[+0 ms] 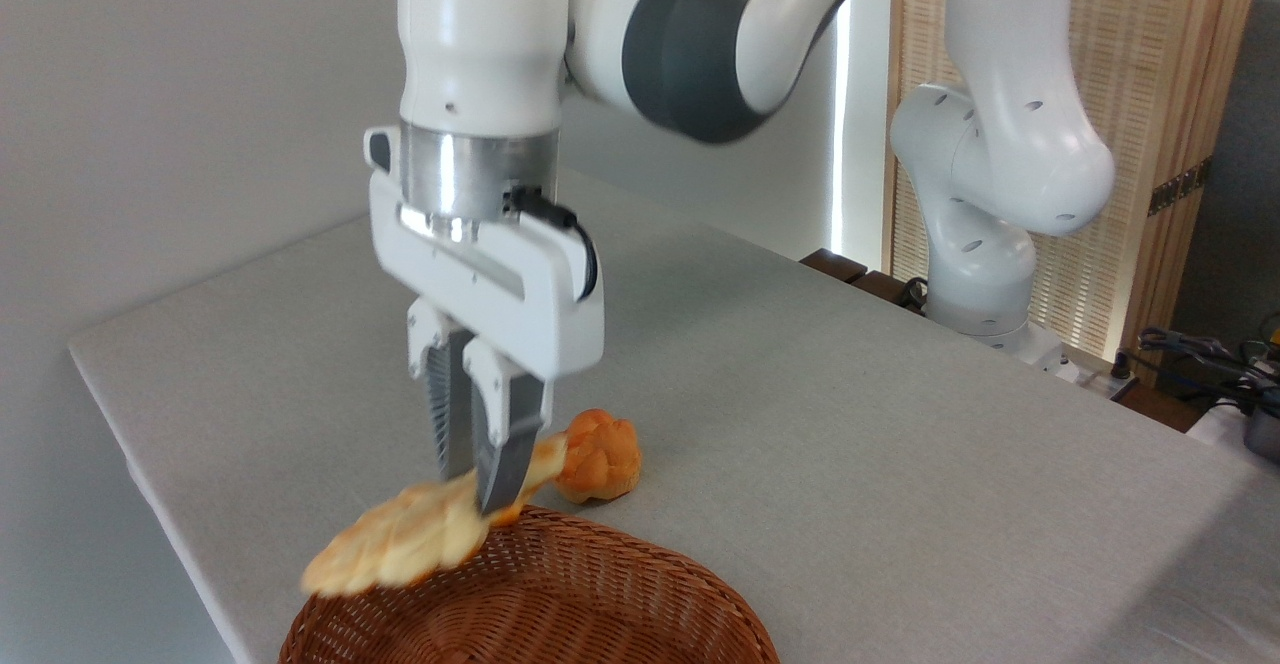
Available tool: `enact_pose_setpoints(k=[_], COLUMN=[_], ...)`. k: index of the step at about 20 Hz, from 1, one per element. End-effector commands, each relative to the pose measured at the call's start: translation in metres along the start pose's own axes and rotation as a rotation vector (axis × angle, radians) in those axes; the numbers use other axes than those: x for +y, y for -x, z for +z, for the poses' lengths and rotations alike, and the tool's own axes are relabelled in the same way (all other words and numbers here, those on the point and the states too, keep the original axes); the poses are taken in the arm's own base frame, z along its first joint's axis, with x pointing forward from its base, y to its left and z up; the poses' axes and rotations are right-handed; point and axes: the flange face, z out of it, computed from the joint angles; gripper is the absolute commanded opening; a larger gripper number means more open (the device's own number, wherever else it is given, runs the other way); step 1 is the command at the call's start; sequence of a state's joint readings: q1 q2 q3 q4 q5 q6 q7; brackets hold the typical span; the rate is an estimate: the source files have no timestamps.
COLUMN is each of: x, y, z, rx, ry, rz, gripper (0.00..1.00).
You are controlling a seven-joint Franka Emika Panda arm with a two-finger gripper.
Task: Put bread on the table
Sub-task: 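Lift the bread roll out of the basket and carry it onto the table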
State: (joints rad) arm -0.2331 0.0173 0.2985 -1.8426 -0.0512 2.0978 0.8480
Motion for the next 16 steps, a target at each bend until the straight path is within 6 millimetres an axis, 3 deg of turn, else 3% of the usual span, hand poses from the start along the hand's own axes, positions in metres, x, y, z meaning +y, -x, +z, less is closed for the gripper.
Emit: enact_pose_setpoints(k=[1, 6, 10, 12, 15, 16], x=[0.03, 0.052, 0.073, 0.078, 0.086, 0.086], y=[0.012, 0.03, 0.052, 0.059, 0.059, 0.058], z=[-0.018, -0.024, -0.013, -0.003, 0.009, 0.009], rx=[-0.064, -0.121, -0.165, -0.182, -0.215, -0.218], ry=[0.132, 0.223, 0.298, 0.317, 0.326, 0.323], rz=[0.023, 0.033, 0.047, 0.047, 0.066, 0.069], gripper=[0.37, 0.37, 0.41, 0.57, 0.94, 0.98])
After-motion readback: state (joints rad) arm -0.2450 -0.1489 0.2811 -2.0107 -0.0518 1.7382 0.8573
